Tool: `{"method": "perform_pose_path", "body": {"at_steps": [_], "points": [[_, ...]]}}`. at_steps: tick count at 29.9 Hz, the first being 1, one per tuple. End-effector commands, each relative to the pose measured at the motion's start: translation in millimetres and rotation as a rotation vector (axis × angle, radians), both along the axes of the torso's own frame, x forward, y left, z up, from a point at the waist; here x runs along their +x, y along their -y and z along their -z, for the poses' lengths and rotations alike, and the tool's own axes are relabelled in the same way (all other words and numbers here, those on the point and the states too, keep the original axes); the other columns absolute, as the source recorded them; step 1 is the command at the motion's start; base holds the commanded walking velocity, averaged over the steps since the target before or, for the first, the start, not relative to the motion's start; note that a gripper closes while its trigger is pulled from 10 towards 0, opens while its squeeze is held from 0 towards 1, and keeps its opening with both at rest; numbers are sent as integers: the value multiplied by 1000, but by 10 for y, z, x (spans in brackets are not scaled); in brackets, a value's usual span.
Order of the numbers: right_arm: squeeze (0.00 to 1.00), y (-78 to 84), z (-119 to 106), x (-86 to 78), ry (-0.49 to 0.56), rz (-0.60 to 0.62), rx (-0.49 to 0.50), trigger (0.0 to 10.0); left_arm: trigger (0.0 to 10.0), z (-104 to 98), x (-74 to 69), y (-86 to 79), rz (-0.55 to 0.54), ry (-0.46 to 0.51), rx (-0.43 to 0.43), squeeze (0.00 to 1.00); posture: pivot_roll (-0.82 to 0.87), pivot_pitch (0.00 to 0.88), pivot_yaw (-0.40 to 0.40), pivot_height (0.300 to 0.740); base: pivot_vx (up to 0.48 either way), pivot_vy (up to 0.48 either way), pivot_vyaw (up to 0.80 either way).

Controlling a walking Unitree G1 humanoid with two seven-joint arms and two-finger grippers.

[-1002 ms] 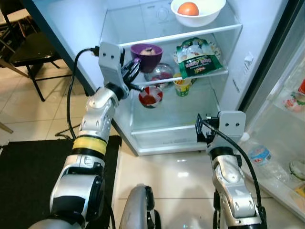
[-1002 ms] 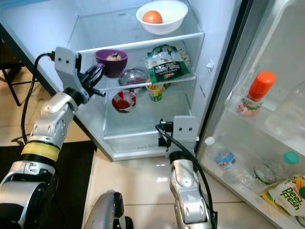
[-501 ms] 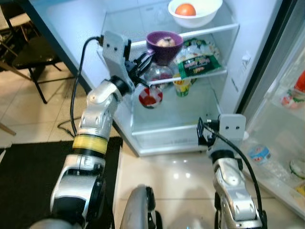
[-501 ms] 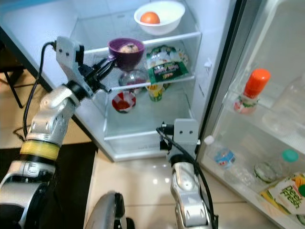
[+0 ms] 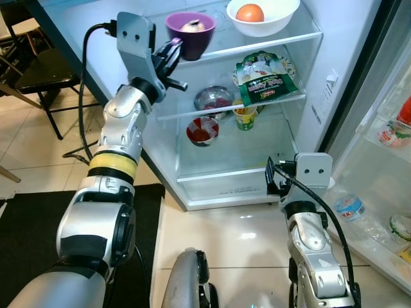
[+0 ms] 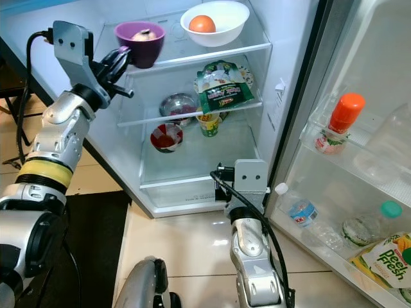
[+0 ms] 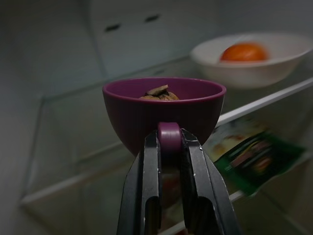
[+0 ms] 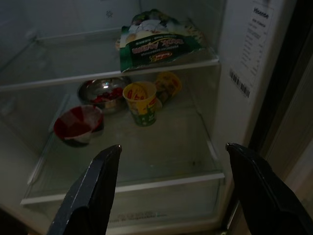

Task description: Restocking fridge

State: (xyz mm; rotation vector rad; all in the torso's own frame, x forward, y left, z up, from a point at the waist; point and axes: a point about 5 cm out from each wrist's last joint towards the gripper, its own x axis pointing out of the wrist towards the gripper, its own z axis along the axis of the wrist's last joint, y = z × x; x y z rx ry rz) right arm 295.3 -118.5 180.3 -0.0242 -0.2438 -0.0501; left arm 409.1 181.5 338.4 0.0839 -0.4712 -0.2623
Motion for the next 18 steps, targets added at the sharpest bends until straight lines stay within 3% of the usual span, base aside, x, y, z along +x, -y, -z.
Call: {"method": "perform_pose_path", "body": {"at_steps": [1,11,18], "points": [[0,-54,21,-67,-16,-34,-9,10000,10000,-195,-41,-209,-76,67,-20,0,-80,342,188,595,0,0,0],[0,-49,29,-126,-31,-50,-15,10000,10000,-303,-50,-497,-185,54,-147,0,-79,365,166,595,0,0,0],[0,-49,16,-143,-43,-62,-20,10000,10000,-101,12,-610,-216,-99,-285,0,-75,387,156,595,0,0,0]]}}
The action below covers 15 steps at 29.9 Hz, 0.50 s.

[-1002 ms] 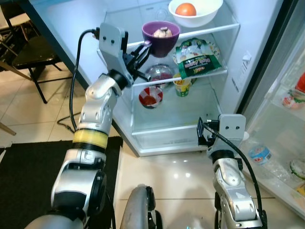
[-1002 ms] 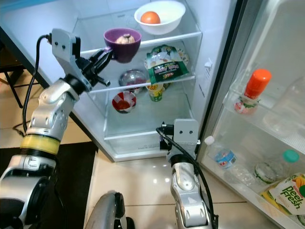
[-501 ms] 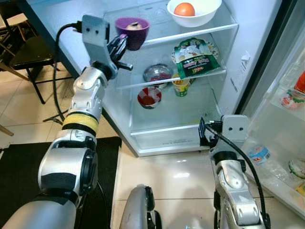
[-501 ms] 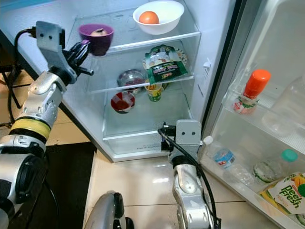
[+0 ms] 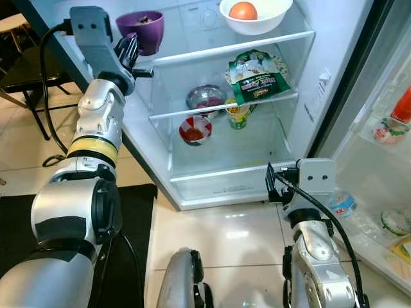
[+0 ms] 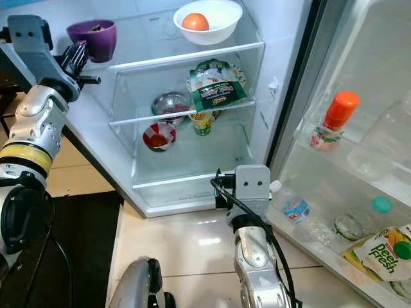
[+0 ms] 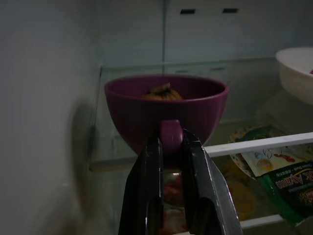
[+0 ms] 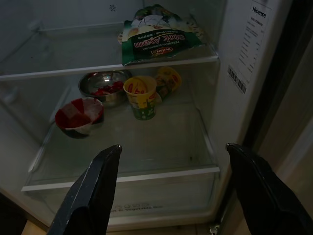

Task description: Restocking fridge

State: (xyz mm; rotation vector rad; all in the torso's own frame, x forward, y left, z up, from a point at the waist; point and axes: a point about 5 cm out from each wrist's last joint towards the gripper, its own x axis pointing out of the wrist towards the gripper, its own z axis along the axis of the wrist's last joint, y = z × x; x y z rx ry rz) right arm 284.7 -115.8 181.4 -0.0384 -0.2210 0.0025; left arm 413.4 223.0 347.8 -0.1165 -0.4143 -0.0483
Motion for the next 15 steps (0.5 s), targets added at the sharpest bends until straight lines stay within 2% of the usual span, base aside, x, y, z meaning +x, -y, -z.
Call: {"method": "perform_pose_path", "body": {"at_steps": [1,2,3,6,7,15], "points": [[0,-20,23,-43,-21,-12,-1,10000,10000,51,-20,-218,-67,-62,-71,0,-77,392,153,595,0,0,0],[0,-18,23,-49,-23,-13,-2,10000,10000,103,-11,-237,-71,-95,-106,0,-77,396,152,595,0,0,0],[0,-15,26,-57,-27,-14,-3,10000,10000,153,-6,-255,-92,-129,-98,0,-78,397,150,595,0,0,0],[0,-15,26,-57,-27,-14,-3,10000,10000,153,-6,-255,-92,-129,-98,0,-78,397,150,595,0,0,0],[0,-9,30,-69,-32,-15,-5,10000,10000,199,0,-276,-128,-173,-58,0,-80,400,150,595,0,0,0],[0,-9,37,-81,-38,-13,-4,10000,10000,185,-4,-315,-189,-213,9,0,-77,388,157,595,0,0,0]]}}
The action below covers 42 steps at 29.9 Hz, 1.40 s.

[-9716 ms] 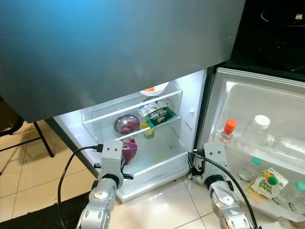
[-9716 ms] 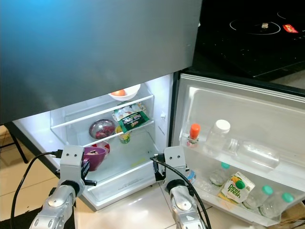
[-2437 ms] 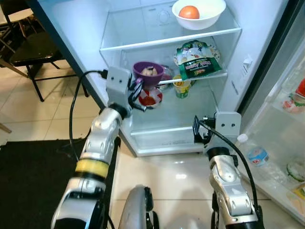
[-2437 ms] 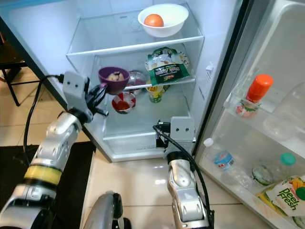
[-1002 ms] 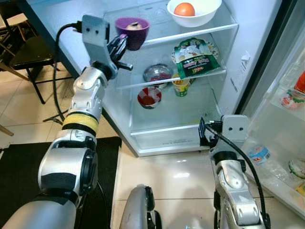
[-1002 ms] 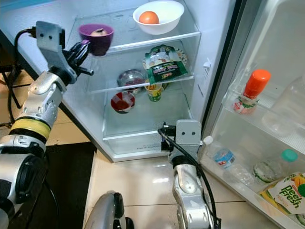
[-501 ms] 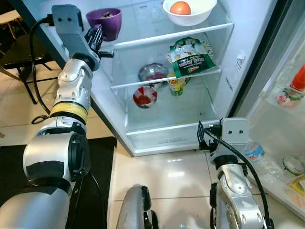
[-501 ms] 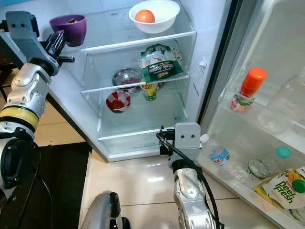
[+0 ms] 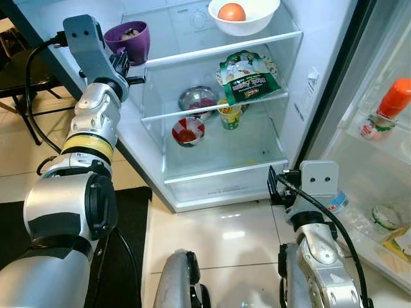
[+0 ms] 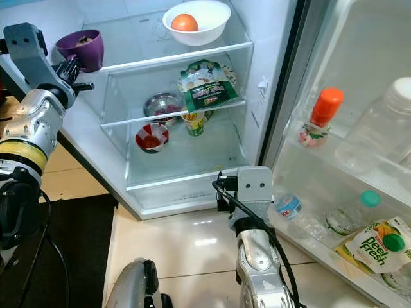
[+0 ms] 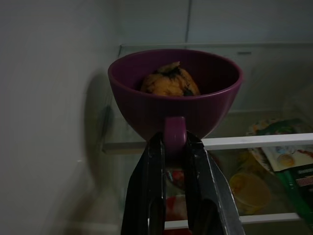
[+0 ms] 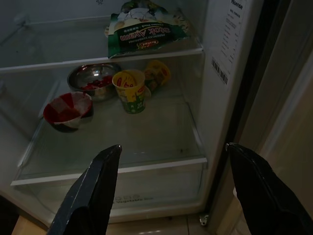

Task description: Restocking fridge

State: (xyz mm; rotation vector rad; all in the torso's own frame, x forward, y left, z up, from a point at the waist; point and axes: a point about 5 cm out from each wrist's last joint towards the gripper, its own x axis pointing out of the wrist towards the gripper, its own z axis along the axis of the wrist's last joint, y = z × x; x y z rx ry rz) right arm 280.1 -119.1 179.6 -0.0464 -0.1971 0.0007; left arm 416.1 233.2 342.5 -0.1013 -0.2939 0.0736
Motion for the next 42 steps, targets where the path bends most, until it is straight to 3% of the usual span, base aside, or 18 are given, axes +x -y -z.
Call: {"method": "perform_pose_path", "body": {"at_steps": [1,3,4,5,7,8,16,17,23,29,37,39,42], "points": [[0,-44,18,-36,-15,-14,7,10000,10000,119,-35,-231,-91,-94,28,0,-76,384,159,595,0,0,0],[0,-45,14,-40,-15,-11,11,10000,10000,100,-42,-259,-121,-107,47,0,-76,381,162,595,0,0,0],[0,-44,11,-43,-15,-10,12,10000,10000,80,-46,-268,-130,-107,55,59,-72,381,164,595,0,0,0],[0,-41,10,-43,-15,-9,13,10000,10000,58,-48,-272,-133,-106,62,463,-70,382,165,595,0,0,0],[0,-38,9,-43,-16,-8,13,10000,10000,42,-50,-274,-135,-105,67,463,-70,382,165,595,0,0,0],[0,-36,10,-43,-17,-8,14,10000,10000,30,-52,-276,-136,-103,69,1000,-67,384,167,595,0,0,0],[0,-43,15,-40,-20,-5,19,10000,10000,0,-58,-282,-131,-82,56,1000,-66,384,169,595,0,0,0],[0,-45,18,-40,-21,-5,20,10000,10000,-19,-61,-281,-127,-69,51,0,-66,383,170,595,0,0,0],[0,-45,27,-35,-22,-4,20,10000,10000,-100,-71,-260,-110,-18,56,0,-64,379,169,595,0,0,0],[0,-80,26,-18,-18,-15,27,10000,10000,-111,-59,-118,17,28,179,0,-55,362,170,595,0,0,0],[0,-130,23,3,-11,-32,35,10000,10000,-24,-76,-128,11,45,279,0,-47,345,172,595,0,0,0],[0,-139,15,18,-6,-35,37,10000,10000,-19,-116,-106,41,119,334,0,-46,339,174,595,0,0,0],[0,-140,12,23,-4,-35,38,10000,10000,-34,-152,-93,67,175,350,0,-44,335,174,595,0,0,0]]}}
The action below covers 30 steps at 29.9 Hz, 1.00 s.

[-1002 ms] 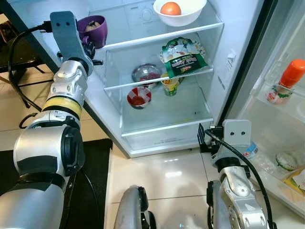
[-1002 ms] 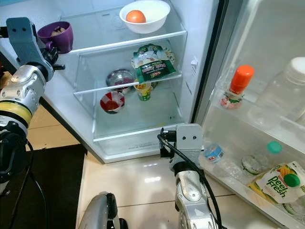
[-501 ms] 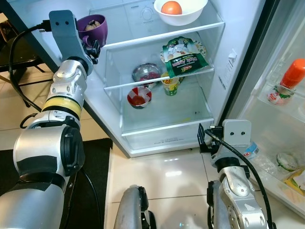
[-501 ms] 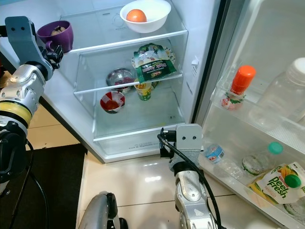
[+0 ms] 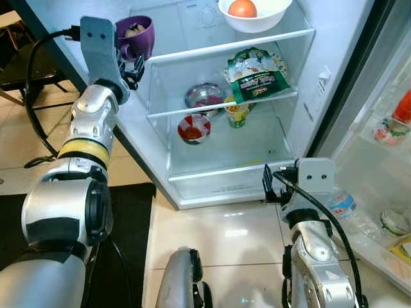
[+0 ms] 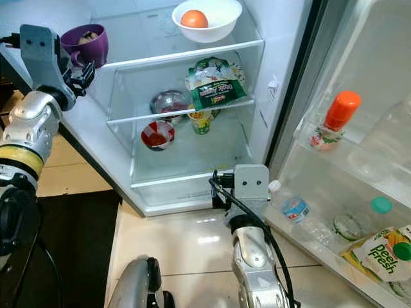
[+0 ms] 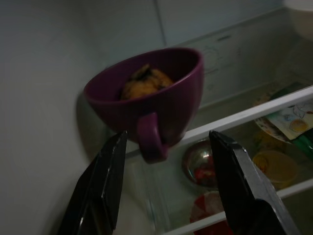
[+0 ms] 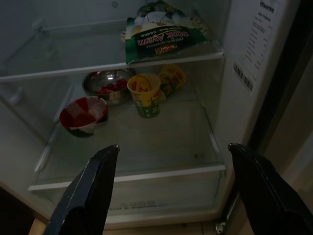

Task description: Restocking fridge

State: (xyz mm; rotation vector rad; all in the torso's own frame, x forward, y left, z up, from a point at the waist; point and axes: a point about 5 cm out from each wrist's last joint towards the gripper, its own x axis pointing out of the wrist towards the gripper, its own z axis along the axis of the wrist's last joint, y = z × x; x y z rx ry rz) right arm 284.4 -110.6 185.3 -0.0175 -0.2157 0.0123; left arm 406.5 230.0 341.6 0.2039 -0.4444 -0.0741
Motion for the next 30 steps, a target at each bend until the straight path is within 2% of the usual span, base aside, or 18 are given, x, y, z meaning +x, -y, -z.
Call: {"method": "perform_pose_path", "body": {"at_steps": [1,3,13,21,24,26,27,29,30], "points": [[0,-56,69,-21,-22,-21,10,10000,10000,-43,-55,-126,-22,32,21,0,-44,335,174,595,0,0,0],[0,-62,73,-13,-21,-25,11,10000,10000,-65,-127,-96,25,112,71,0,-32,329,173,595,0,0,0],[0,-96,79,10,-19,-36,16,10000,10000,-72,-217,-29,64,172,123,0,-25,324,179,595,0,0,0],[0,-88,90,23,-17,-34,16,10000,10000,101,-280,12,75,154,100,0,-20,325,182,595,0,0,0],[0,-84,99,22,-19,-33,15,10000,10000,232,-315,10,57,130,55,0,-18,324,184,595,0,0,0],[0,-84,99,22,-19,-33,15,10000,10000,232,-315,10,57,130,55,0,-18,324,184,595,0,0,0],[0,-81,106,22,-21,-33,14,10000,10000,378,-339,28,59,85,11,0,-14,323,184,595,0,0,0],[0,-81,106,22,-21,-33,14,10000,10000,378,-339,28,59,85,11,0,-14,323,184,595,0,0,0],[0,-80,114,25,-22,-33,14,10000,10000,575,-385,79,78,17,-27,0,-10,321,184,595,0,0,0]]}}
